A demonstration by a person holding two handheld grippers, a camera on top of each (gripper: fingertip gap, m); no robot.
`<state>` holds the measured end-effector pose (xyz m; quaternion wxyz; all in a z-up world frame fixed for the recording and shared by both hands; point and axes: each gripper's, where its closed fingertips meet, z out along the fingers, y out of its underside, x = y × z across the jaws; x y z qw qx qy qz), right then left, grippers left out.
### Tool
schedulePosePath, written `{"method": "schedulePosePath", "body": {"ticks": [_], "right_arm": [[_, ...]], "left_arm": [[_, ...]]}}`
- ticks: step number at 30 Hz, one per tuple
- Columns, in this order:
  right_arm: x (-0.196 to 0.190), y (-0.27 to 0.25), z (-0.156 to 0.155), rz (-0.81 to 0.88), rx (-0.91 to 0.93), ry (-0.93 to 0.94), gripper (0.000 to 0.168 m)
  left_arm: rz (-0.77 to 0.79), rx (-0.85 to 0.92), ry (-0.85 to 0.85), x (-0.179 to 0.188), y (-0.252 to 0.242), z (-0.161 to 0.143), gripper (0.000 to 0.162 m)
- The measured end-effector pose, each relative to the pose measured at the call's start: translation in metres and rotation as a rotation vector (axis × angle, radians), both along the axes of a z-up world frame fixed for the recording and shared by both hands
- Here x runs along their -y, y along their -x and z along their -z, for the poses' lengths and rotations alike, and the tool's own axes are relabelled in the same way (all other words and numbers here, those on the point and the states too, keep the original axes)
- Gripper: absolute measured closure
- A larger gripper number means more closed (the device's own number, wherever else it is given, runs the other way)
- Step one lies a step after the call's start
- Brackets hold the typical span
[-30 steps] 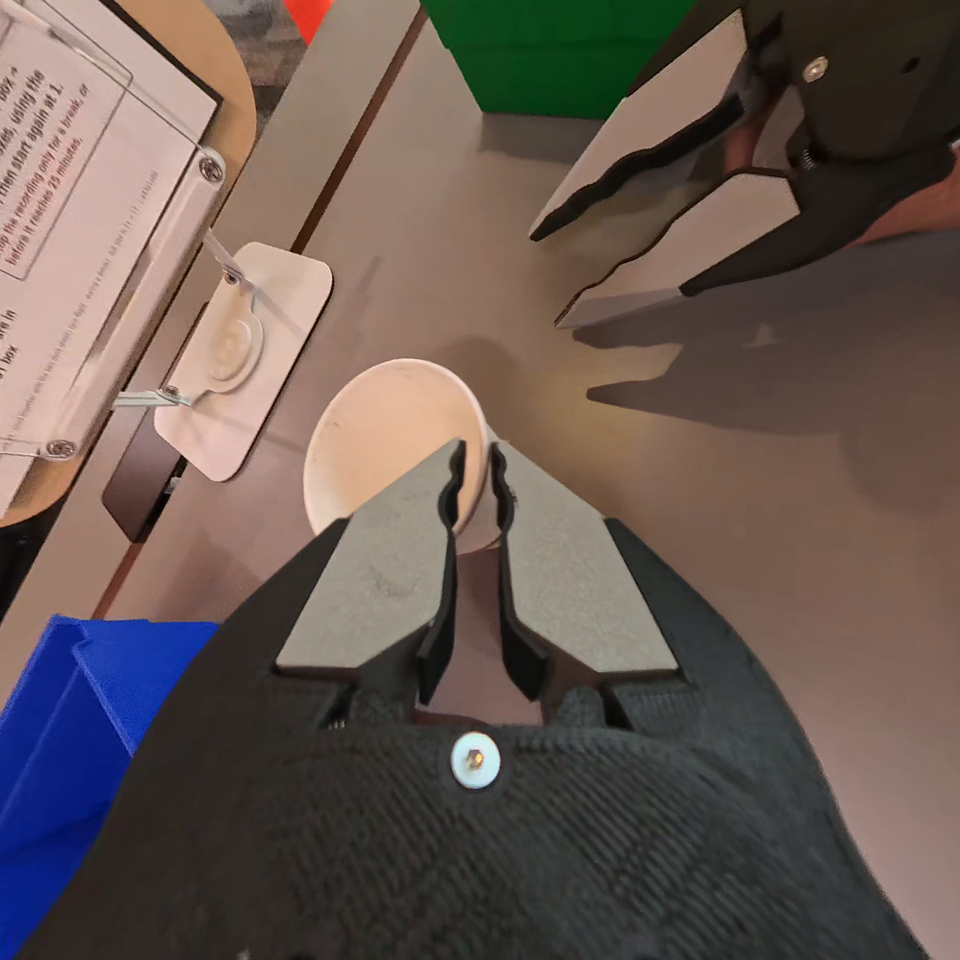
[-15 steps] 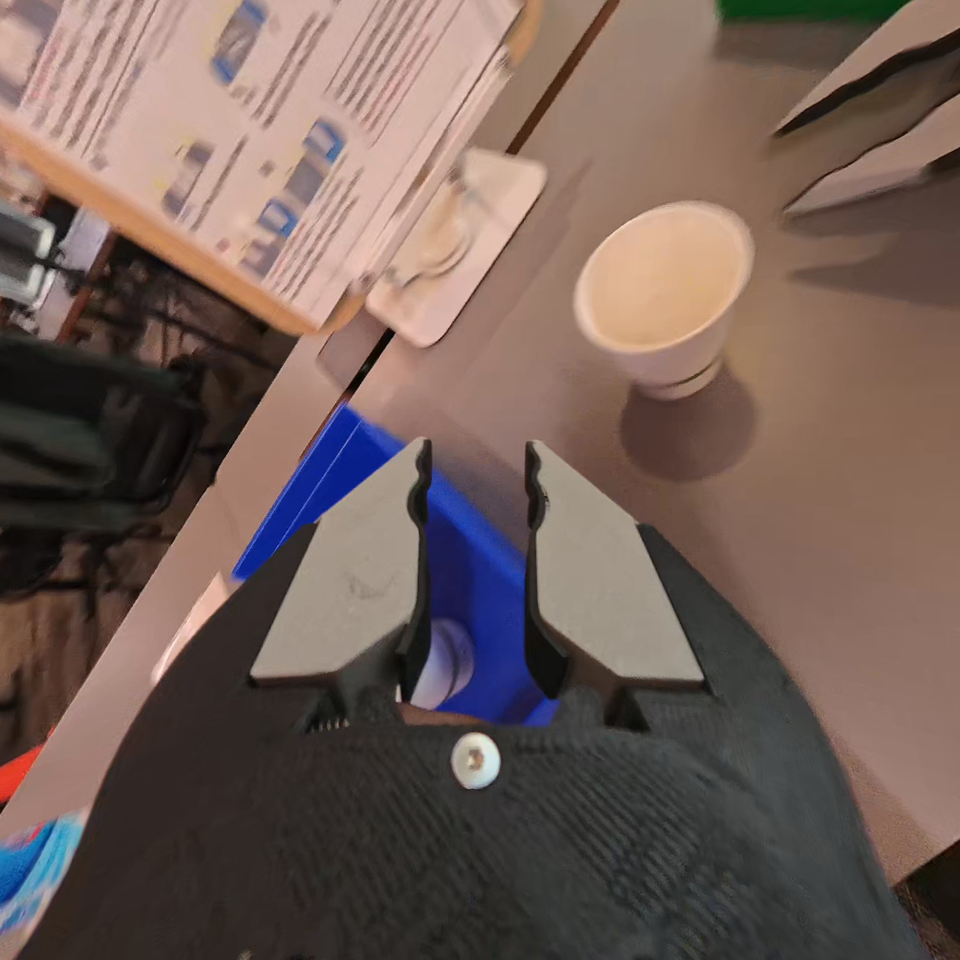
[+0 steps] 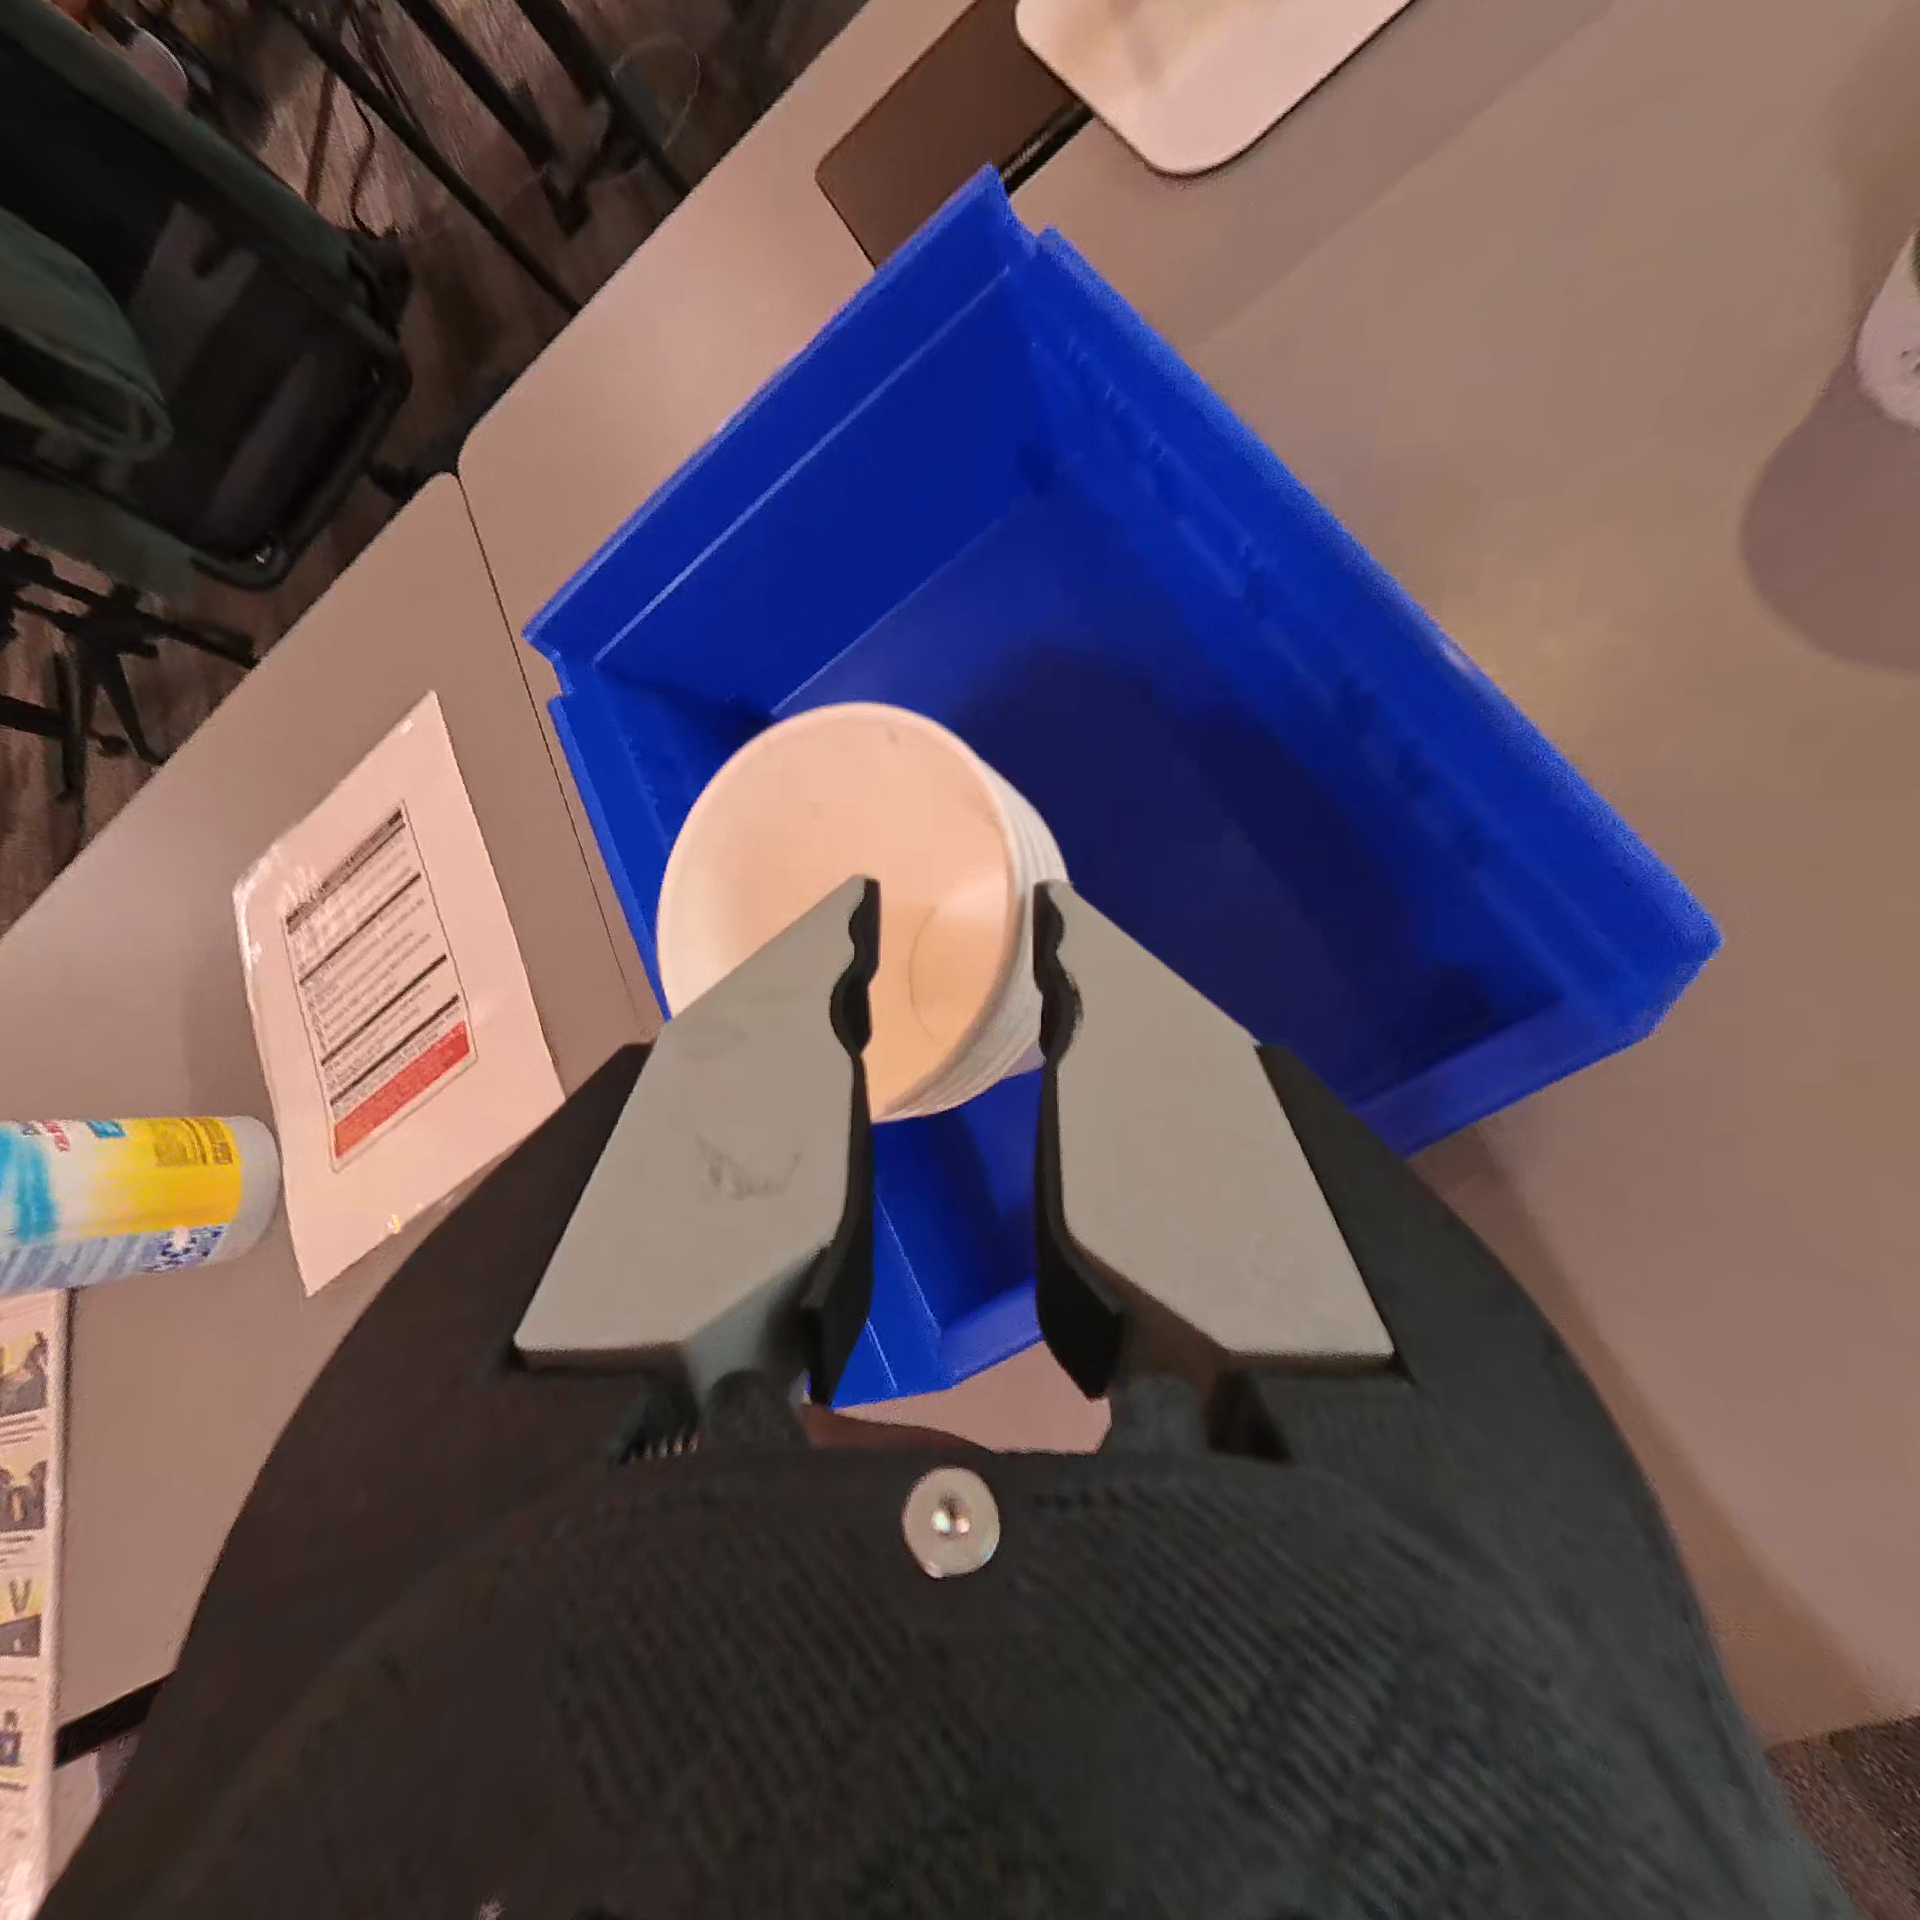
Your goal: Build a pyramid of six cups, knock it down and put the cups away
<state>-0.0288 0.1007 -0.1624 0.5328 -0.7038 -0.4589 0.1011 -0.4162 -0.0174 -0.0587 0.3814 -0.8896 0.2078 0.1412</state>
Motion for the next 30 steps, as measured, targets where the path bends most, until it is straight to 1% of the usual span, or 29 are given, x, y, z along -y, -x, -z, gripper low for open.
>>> {"method": "schedulePosePath", "body": {"ticks": [1,4,5,7,13,19,24,27,30], "right_arm": [[0.000,0.000,0.001,-0.001,0.004,0.001,0.127],[0.000,0.000,0.001,-0.003,0.004,0.002,0.127],[0.000,0.000,0.001,-0.003,0.002,0.003,0.127],[0.000,0.000,0.000,-0.004,-0.002,0.005,0.127],[0.001,0.000,0.001,-0.007,0.002,0.003,0.128],[0.002,0.001,0.003,-0.013,0.016,0.006,0.128],[0.002,0.001,0.003,-0.014,0.021,0.004,0.128],[0.002,0.001,0.003,-0.013,0.020,0.006,0.128],[0.002,0.001,0.004,-0.013,0.023,0.006,0.128]], "left_arm": [[-0.001,0.009,0.011,0.001,0.002,0.004,0.136],[0.004,0.055,0.006,0.001,0.002,0.008,0.140],[0.007,0.065,0.008,0.001,0.002,0.008,0.144],[0.020,0.082,0.017,0.002,-0.002,0.009,0.159],[0.027,0.072,0.047,0.001,-0.004,0.010,0.161],[0.016,0.064,0.006,-0.001,-0.002,-0.006,0.161],[-0.003,0.041,-0.084,-0.003,0.004,-0.032,0.161],[-0.025,-0.009,-0.200,-0.005,0.008,-0.062,0.161],[-0.028,-0.038,-0.282,-0.003,0.007,-0.088,0.161]]}}
